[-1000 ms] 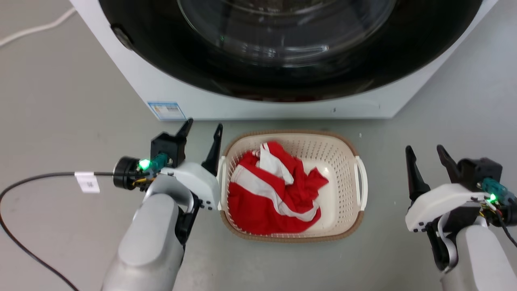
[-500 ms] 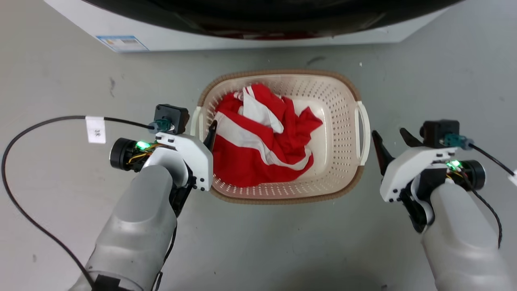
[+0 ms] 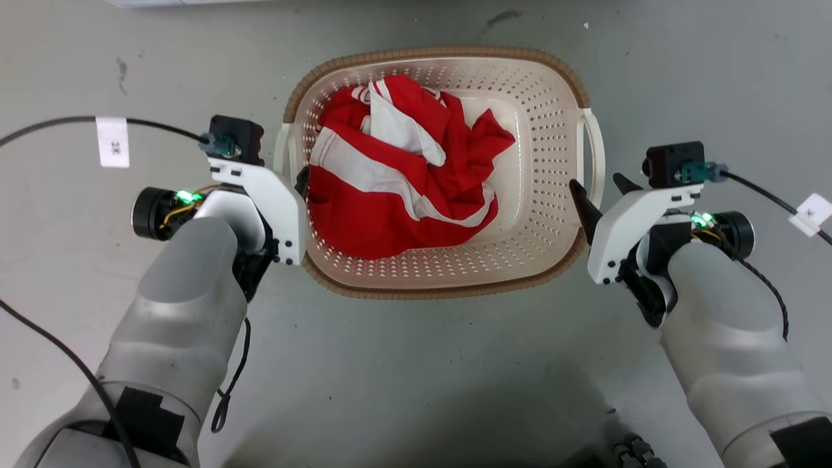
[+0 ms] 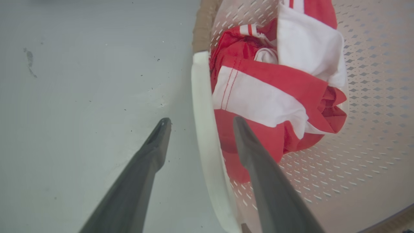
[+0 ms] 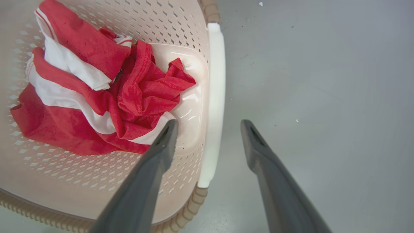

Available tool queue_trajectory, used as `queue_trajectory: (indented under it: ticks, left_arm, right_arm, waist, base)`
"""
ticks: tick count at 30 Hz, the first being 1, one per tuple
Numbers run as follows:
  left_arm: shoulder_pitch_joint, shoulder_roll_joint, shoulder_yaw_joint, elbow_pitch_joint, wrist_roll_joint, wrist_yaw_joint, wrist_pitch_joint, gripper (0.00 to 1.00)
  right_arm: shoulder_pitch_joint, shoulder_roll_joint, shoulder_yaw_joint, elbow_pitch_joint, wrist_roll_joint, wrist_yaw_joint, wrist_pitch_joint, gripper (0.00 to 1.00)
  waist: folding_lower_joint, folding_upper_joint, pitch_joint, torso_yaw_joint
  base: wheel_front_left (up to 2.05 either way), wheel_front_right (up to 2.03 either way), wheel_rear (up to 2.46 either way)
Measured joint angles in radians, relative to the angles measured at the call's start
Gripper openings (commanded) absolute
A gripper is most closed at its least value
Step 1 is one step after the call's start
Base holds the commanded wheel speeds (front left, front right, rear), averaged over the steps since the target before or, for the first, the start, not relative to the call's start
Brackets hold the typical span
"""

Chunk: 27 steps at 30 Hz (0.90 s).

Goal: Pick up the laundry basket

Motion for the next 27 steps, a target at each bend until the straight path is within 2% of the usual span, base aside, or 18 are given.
queue_trajectory:
  ticks: [8,9,10,11,12,20,27]
  left_arm:
    - [-0.063,0.005,-0.042,0.045,-0.065,0.0,0.057,1.0]
    - [-0.068,0.006,-0.044,0.05,-0.076,0.0,0.061,1.0]
    - [-0.074,0.006,-0.047,0.054,-0.088,0.0,0.071,0.4]
    - [-0.078,0.006,-0.053,0.055,-0.095,0.0,0.074,0.4]
    - [-0.079,0.006,-0.06,0.055,-0.103,0.0,0.082,0.0]
    - [-0.067,0.001,-0.106,0.055,-0.179,-0.001,0.094,0.0]
    - [-0.015,-0.011,-0.143,0.064,-0.258,0.001,0.15,0.0]
  right_arm:
    - [-0.099,0.005,0.056,0.1,0.07,0.0,-0.007,1.0]
    - [-0.107,0.005,0.063,0.108,0.079,0.0,-0.008,0.4]
    - [-0.113,0.005,0.072,0.114,0.092,0.0,-0.007,0.0]
    - [-0.119,0.007,0.081,0.119,0.104,0.0,-0.002,0.0]
    - [-0.123,0.008,0.091,0.123,0.112,0.0,-0.002,0.0]
    - [-0.126,0.003,0.167,0.145,0.192,-0.001,0.012,0.0]
    - [-0.073,-0.01,0.241,0.148,0.288,-0.002,0.111,0.0]
  waist:
    - [0.0,0.0,0.042,-0.001]
    - [-0.0001,0.0,0.044,0.0]
    - [0.0,0.0,0.045,0.001]
    - [0.0,0.0,0.046,0.001]
    - [0.0,0.0,0.046,0.001]
    - [0.0,0.0,0.014,0.003]
    - [-0.0001,0.0,-0.079,0.014]
  base:
    - [0.0,0.0,0.0]
    - [0.0,0.0,0.0]
    - [0.0,0.0,0.0]
    - [0.0,0.0,0.0]
    - [0.0,0.0,0.0]
    - [0.0,0.0,0.0]
    - [0.0,0.0,0.0]
